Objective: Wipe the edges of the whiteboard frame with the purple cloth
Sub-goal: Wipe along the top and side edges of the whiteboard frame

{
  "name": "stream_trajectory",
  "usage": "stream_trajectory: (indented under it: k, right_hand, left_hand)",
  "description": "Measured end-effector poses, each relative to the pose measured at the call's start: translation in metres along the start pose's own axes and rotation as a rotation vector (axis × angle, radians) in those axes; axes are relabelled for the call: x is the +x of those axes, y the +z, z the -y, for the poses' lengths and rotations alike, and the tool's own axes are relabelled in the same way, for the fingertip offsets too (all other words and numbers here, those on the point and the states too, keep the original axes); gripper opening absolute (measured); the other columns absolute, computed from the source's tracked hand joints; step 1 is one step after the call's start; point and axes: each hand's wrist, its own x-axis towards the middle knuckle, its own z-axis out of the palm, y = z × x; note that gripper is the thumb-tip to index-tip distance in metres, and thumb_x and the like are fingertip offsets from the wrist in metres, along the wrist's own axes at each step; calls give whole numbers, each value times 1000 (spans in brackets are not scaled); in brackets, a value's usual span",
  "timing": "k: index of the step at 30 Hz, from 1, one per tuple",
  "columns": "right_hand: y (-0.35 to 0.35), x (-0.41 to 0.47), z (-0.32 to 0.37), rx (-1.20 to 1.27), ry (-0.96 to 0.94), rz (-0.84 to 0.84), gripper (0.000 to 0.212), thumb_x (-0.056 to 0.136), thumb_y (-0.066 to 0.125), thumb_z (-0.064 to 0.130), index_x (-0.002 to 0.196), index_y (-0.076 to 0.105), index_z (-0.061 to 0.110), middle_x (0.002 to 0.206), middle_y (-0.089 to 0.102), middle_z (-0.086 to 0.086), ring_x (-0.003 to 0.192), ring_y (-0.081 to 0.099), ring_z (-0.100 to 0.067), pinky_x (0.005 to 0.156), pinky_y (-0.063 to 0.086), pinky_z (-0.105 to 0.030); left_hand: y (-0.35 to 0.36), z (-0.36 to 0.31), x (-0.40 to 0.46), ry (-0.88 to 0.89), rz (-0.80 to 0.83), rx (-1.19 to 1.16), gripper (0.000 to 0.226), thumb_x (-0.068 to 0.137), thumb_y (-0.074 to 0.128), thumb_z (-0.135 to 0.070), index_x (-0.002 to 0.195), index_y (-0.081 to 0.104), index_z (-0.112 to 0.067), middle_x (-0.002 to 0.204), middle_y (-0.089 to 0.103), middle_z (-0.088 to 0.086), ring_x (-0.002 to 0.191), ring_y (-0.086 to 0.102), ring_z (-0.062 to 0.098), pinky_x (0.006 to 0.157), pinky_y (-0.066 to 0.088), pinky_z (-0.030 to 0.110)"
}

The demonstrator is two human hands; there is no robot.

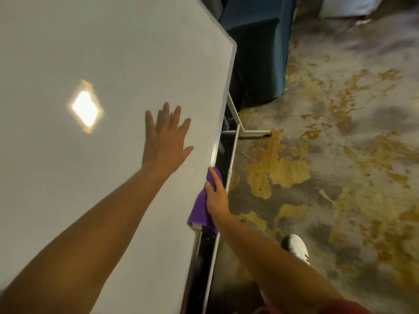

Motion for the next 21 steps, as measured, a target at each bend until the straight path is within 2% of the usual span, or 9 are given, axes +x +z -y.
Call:
stream_trajectory:
  k: [4, 8, 11, 14, 21]
  right_hand:
    - [4, -6, 10, 2, -34, -42, 40, 103, 44, 26, 131, 45, 53, 115, 48, 10, 100, 57, -17, 90, 55, -40]
    - [8, 6, 24, 1, -22, -45, 40, 103, 43, 24, 135, 46, 49, 128, 48, -1, 104, 58, -24, 92, 54, -47]
    - [9, -1, 22, -1, -13, -49, 41, 103, 44, 24, 134, 47, 50, 124, 50, -4, 100, 59, -25, 89, 56, -48]
    - [10, -23, 0, 15, -9, -46, 40, 103, 45, 24, 133, 48, 51, 126, 52, -3, 100, 60, -23, 89, 56, -46]
    - [-1, -116, -80, -20, 40, 54, 43, 101, 49, 33, 132, 39, 60, 124, 50, -2, 102, 61, -26, 86, 58, -47]
  left_hand:
    - [11, -4, -157, 89, 35, -26, 84, 94, 29, -75, 162, 25, -26, 173, 3, 14, 158, -8, 45, 123, 1, 69]
    - [18, 2, -250, 142, 71, -15, 80, 96, 37, -70, 159, 33, -22, 172, 9, 17, 157, -7, 45, 123, -3, 69]
    - [18, 0, -270, 163, 83, 27, 81, 98, 28, -70, 162, 21, -21, 171, 2, 20, 156, -8, 48, 123, -5, 69]
    - [22, -3, -274, 151, 73, 77, 81, 100, 19, -69, 164, 10, -19, 171, -5, 21, 156, -10, 48, 122, -1, 68]
    - [21, -11, -274, 115, 25, 121, 82, 97, 12, -71, 164, 9, -24, 172, -3, 16, 158, -8, 44, 123, 0, 66]
